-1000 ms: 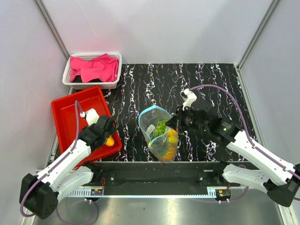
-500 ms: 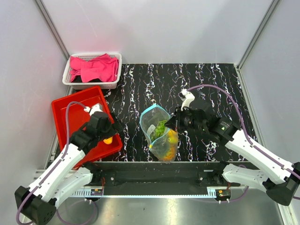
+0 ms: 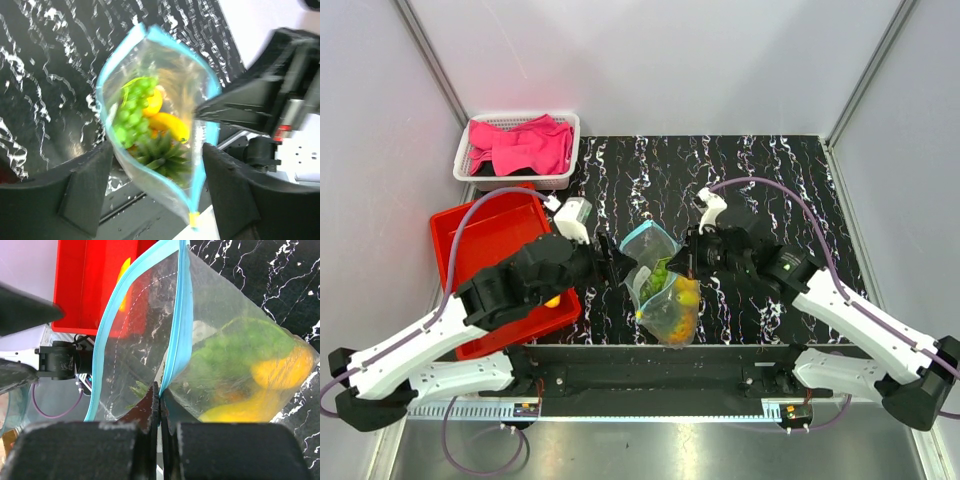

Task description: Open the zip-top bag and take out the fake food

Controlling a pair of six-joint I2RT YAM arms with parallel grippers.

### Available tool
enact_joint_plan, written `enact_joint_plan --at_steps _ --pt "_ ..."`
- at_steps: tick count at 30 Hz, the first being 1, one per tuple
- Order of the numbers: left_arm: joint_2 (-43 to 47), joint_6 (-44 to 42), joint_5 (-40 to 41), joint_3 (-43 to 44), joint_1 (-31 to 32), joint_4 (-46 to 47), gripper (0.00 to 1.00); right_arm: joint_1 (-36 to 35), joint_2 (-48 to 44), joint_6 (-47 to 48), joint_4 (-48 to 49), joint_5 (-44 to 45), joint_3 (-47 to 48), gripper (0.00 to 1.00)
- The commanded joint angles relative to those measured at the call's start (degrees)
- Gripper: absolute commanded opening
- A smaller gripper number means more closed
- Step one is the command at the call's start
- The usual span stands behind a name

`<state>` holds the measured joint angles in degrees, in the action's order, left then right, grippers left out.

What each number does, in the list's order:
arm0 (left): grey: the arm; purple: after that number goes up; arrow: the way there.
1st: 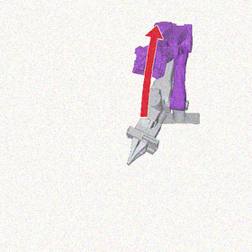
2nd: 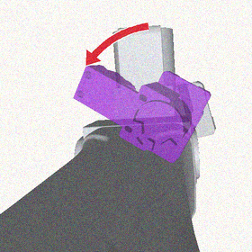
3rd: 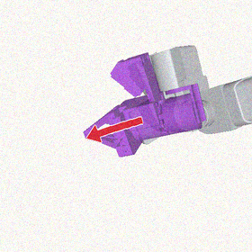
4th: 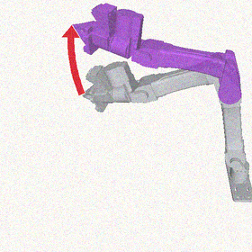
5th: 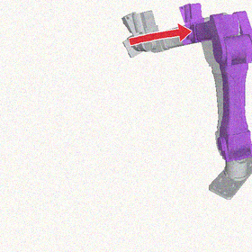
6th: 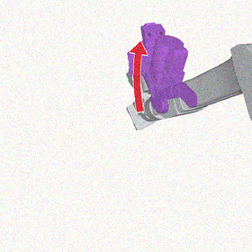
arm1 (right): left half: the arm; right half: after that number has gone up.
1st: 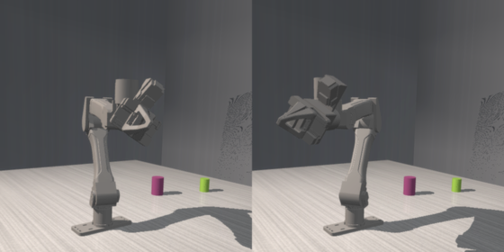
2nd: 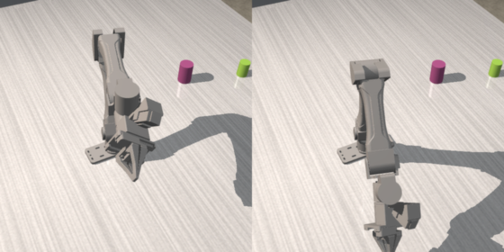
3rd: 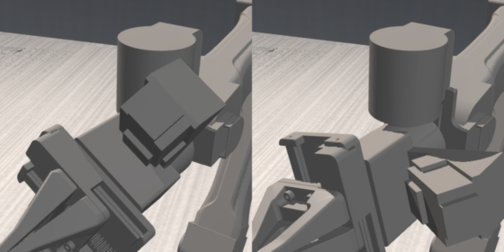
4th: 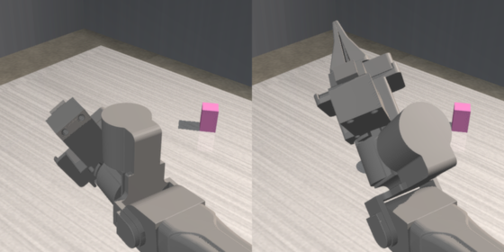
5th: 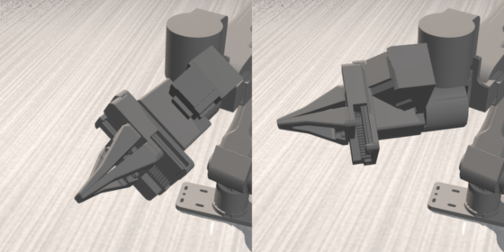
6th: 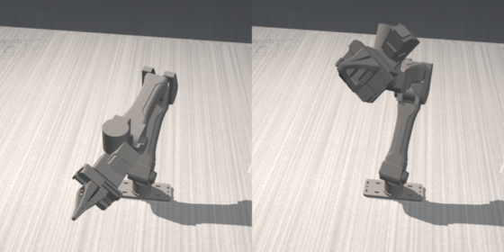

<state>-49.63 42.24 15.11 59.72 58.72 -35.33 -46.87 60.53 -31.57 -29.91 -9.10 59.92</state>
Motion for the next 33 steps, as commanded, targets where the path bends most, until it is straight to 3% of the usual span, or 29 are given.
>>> enact_joint_plan --at_steps 1,5,14,26,29,33 --pt "-5.38 -5.4 1.33 5.3 3.84 2.72 0.66 -0.33 0.99 0.99 0.55 -1.01 3.27 0.0" --pt "-12.06 -7.17 -2.19 9.0 6.05 2.46 0.54 -0.41 1.25 1.25 0.91 -1.44 4.15 0.0" --pt "-17.34 -7.08 3.17 9.01 5.53 2.81 0.27 -0.33 2.31 1.25 2.23 -2.41 4.5 0.0" --pt "-27.79 -4.09 -23.26 5.14 -1.85 14.94 0.17 -0.33 -0.24 1.08 3.1 -2.24 3.01 0.0" --pt "-27.98 -3.04 -30.98 2.77 -1.85 20.9 0.18 -0.33 -0.94 0.72 3.8 -2.06 2.13 0.0" --pt "-27.11 -3.39 -32.6 1.36 -1.85 21.09 0.24 -0.24 -0.59 0.63 3.81 -2.67 2.74 0.0"
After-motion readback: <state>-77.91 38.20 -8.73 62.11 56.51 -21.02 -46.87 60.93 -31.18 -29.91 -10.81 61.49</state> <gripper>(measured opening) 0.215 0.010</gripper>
